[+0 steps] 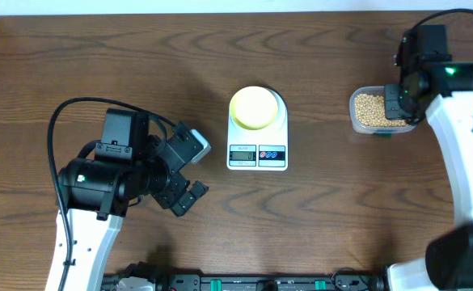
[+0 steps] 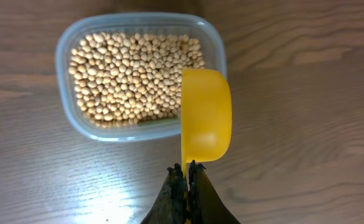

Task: Scoop item into bowl and weigh 50g on scale
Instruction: 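Move the held scoop over the soybean tub with the right gripper, then dip the scoop into the soybeans and drag it through them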

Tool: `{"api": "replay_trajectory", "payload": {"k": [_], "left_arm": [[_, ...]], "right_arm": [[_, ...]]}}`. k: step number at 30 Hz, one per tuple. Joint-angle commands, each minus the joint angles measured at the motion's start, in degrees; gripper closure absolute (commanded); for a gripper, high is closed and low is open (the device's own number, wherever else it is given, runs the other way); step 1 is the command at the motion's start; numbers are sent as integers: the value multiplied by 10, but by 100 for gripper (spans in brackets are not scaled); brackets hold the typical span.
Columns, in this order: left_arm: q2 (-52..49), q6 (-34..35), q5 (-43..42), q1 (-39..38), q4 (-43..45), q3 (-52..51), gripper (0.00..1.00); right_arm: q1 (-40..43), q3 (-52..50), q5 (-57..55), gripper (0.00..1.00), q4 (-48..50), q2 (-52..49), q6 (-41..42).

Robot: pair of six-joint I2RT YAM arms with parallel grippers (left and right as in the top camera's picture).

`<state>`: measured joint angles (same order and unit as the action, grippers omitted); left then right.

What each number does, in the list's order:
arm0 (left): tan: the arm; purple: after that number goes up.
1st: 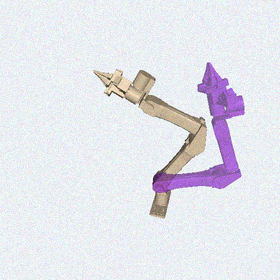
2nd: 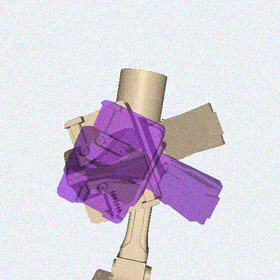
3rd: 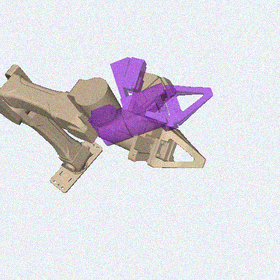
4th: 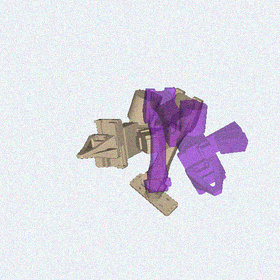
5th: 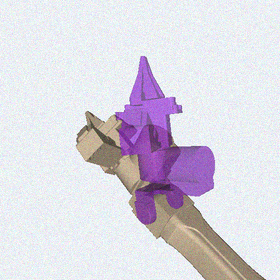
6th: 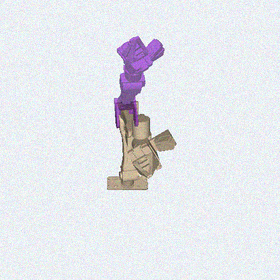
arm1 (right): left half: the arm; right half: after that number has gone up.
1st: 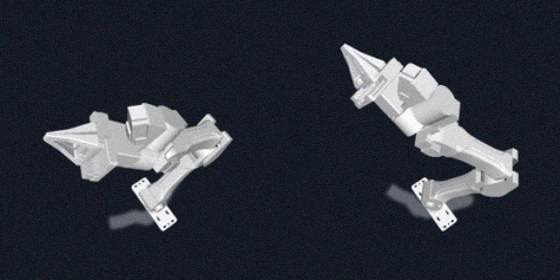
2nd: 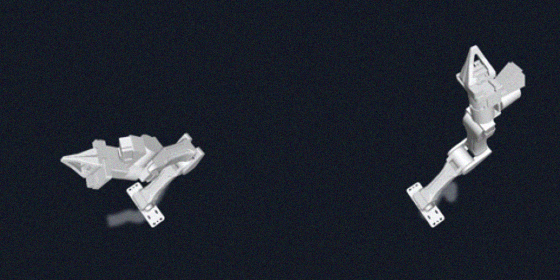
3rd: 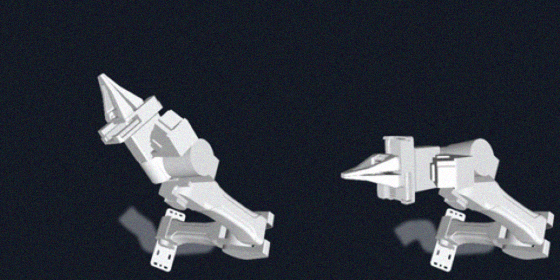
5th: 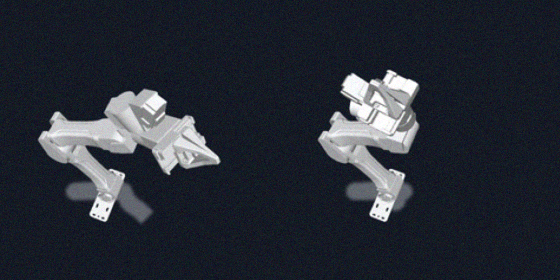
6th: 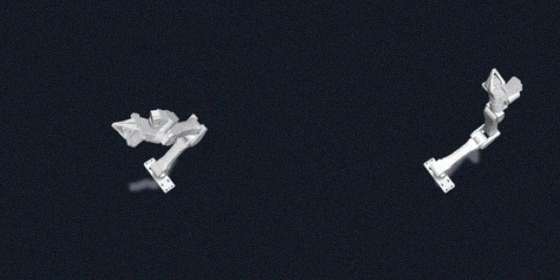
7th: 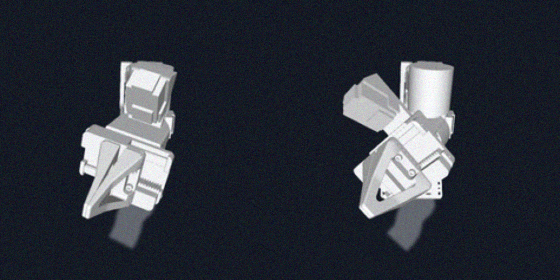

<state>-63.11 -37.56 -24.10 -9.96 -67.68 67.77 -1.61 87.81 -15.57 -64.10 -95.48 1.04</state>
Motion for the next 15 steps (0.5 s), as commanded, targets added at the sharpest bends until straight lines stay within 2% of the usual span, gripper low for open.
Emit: {"api": "replay_trajectory", "payload": {"k": [1,10,15], "left_arm": [[3,-6,-9,2,-2,7,0],[3,-6,-9,2,-2,7,0],[3,-6,-9,2,-2,7,0]], "right_arm": [[-2,9,-14,99,17,-39,26],[-3,9,-3,99,70,-116,51],[-3,9,79,99,76,-130,43]]}}
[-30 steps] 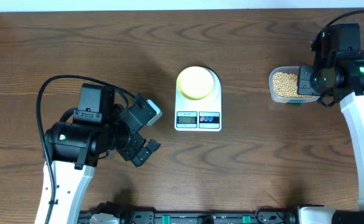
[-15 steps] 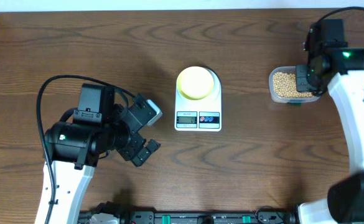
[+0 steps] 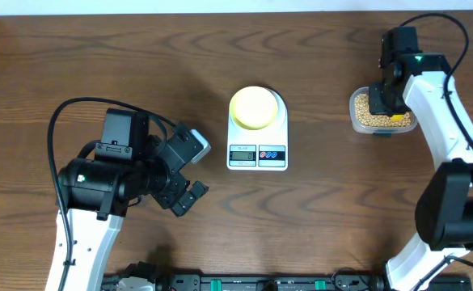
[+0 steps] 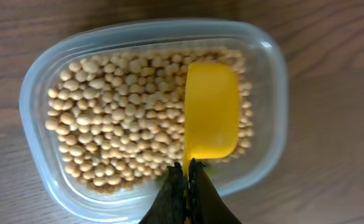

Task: Scoop item into bowl and weigh 50g on scale
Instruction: 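Dip the scoop into the soybeans and drag it through them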

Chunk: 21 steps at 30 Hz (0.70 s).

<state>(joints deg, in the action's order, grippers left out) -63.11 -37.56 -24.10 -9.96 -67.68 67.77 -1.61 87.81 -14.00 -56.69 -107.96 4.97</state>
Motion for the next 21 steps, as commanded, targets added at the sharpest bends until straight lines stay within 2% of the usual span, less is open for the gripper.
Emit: {"api": "replay_trajectory", "payload": {"k": [1,12,21], "left_arm": [[3,-6,-9,2,-2,7,0],[3,-6,-9,2,-2,7,0],[3,-6,-9,2,-2,7,0]], "right_arm": [[-3,9,79,99,4,-5,1],[19,9,166,99,-4,-4,1],[82,9,287,99,-23,-4,-14]]}}
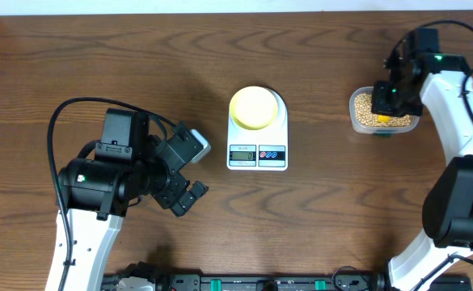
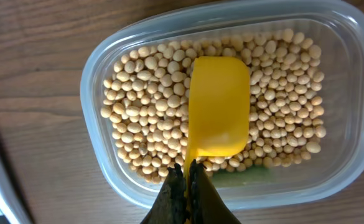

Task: Scoop item into bowl and weigh 50g on scale
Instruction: 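Dip the scoop into the soybeans and drag it through them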

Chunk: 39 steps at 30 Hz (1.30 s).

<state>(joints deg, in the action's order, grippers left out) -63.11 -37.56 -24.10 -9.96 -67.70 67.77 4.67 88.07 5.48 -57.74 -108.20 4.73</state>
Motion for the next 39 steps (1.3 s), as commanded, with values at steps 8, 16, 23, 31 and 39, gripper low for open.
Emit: {"api": "replay_trajectory", "payload": {"k": [8,16,23,31,39], "left_arm": [[3,-6,-9,2,-2,7,0],[3,-6,-9,2,-2,7,0],[3,-6,-9,2,-2,7,0],[3,-6,-9,2,-2,7,0],[3,-6,-9,2,-2,7,0]], "right_arm": [[80,6,162,99,-36,-1,-17],[123,6,180,99,-56,-1,-20],[151,6,207,99,-62,-1,-31],[196,6,264,99,-62,-1,-47],[229,6,278,99,-69,-1,-62]]}}
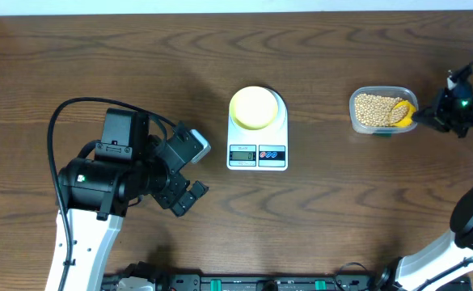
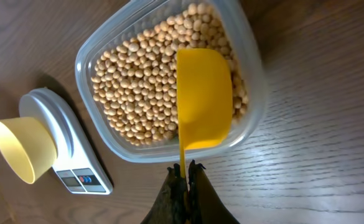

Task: Scoop item into bowl and weigh 50g on scale
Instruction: 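Dip the scoop into the soybeans and drag it through them, then lift the filled scoop out of the tub with the right gripper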

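Note:
A clear plastic tub (image 1: 382, 110) of soybeans (image 2: 144, 87) stands at the right of the table. My right gripper (image 2: 185, 168) is shut on the thin handle of a yellow scoop (image 2: 203, 99), whose cup lies over the tub's near right part, among the beans. In the overhead view the scoop (image 1: 404, 111) shows at the tub's right end, the gripper (image 1: 430, 115) just right of it. A yellow bowl (image 1: 253, 107) sits on the white scale (image 1: 257, 149) at mid table. My left gripper (image 1: 189, 194) hangs open at the left, holding nothing.
The scale (image 2: 70, 155) and bowl (image 2: 23, 149) appear at the lower left of the right wrist view. The left arm's black body (image 1: 107, 174) and its cable fill the left of the table. Bare wood lies between the scale and the tub.
My right arm has swung out to the right of the tub, and the wrist has turned. The scoop now reaches into the tub from its right end. The left arm is unchanged.
My right gripper held the scoop beside the tub, outside its rim. Then the scoop was over the beans, and after that lower and nearer the tub's middle. Now it sits at the tub's right end with the arm far right. The left arm stayed still.

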Tool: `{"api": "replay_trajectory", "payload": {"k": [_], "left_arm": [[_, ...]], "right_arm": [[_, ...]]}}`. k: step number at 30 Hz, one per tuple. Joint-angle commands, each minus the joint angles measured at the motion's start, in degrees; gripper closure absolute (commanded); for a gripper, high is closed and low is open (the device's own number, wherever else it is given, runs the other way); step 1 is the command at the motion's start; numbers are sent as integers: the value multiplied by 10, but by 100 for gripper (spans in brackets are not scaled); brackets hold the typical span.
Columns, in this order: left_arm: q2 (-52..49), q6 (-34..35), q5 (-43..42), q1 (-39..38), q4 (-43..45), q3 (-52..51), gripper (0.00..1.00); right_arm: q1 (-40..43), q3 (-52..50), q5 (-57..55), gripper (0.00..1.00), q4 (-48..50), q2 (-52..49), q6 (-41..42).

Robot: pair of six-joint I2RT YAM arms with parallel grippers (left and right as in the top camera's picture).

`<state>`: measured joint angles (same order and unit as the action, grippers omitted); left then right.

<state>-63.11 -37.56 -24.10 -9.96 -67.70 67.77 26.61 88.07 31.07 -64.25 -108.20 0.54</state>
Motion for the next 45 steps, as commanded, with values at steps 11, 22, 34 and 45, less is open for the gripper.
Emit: {"api": "replay_trajectory", "payload": {"k": [11,22,34,45], "left_arm": [[3,-6,-9,2,-2,7,0],[3,-6,-9,2,-2,7,0],[3,-6,-9,2,-2,7,0],[3,-6,-9,2,-2,7,0]], "right_arm": [[53,6,105,99,-3,-1,-40],[94,6,188,99,-14,-1,-69],[97,6,287,99,-24,-1,-80],[57,6,341,99,-24,-1,-90]]}}
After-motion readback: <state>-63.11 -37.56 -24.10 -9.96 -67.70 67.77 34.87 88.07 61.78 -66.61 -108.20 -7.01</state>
